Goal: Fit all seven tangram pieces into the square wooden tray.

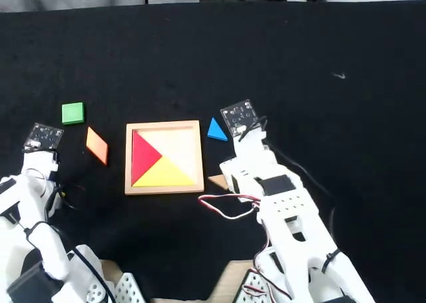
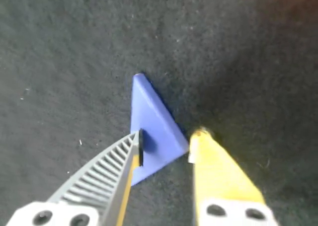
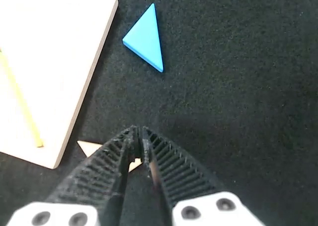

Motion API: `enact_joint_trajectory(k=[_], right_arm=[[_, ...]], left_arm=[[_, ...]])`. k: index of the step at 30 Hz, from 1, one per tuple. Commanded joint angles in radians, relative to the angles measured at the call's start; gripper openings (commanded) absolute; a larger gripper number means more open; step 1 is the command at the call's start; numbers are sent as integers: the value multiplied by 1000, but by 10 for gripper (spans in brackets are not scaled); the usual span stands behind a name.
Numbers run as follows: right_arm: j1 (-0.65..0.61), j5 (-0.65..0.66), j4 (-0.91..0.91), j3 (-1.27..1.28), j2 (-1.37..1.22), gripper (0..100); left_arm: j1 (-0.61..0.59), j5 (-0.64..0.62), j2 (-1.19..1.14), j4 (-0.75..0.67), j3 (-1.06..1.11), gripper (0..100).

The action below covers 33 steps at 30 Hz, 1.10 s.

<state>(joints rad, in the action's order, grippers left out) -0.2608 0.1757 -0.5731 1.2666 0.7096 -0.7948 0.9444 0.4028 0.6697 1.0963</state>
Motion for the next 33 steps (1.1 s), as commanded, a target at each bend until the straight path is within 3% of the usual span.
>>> enact_joint_trajectory(k=[1, 25, 33], right_arm=[[-11, 12, -5, -5, 31, 14], [-11, 12, -3, -5, 31, 14], [-11, 12, -3, -5, 31, 14]], left_arm=[[-1, -12, 18, -20, -4, 131], [-64, -14, 18, -26, -39, 96], [-36, -89, 25, -18, -47, 65]])
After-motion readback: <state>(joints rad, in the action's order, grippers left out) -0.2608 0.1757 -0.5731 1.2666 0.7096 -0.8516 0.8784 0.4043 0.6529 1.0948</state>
